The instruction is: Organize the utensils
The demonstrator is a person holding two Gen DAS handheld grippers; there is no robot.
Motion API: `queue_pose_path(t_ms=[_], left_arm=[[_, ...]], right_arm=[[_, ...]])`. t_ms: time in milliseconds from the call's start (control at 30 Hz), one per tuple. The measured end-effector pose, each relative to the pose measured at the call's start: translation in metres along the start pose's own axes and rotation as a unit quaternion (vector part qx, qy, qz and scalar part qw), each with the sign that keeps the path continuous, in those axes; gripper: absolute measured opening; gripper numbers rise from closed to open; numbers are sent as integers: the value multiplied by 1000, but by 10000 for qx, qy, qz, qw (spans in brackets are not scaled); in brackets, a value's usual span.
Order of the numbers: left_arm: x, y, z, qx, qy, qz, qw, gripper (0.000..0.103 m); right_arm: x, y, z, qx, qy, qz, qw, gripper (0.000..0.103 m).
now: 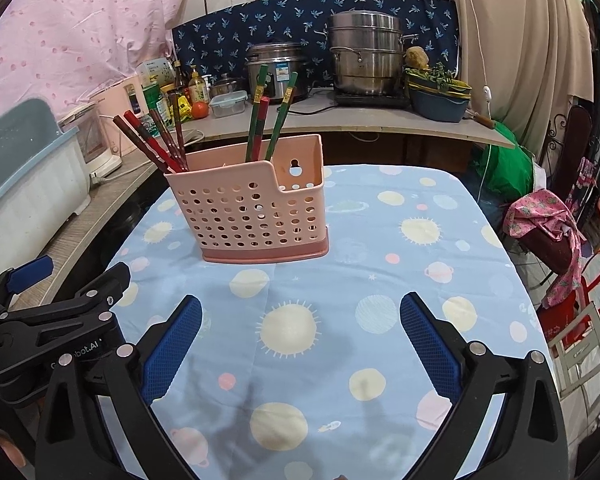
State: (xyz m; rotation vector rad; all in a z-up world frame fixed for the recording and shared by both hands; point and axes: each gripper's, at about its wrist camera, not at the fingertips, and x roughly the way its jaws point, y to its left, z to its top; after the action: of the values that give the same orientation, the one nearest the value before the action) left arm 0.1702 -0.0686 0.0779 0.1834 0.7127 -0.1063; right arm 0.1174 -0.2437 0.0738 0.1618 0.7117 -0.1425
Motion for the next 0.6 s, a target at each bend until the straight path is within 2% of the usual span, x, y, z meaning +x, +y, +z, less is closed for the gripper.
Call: queue_pose_path(t_ms=[600], left_arm=[[14, 2, 2, -32, 160, 164, 9997, 96]], right_arm=[[6, -2, 4, 9, 32, -30, 10000, 96]])
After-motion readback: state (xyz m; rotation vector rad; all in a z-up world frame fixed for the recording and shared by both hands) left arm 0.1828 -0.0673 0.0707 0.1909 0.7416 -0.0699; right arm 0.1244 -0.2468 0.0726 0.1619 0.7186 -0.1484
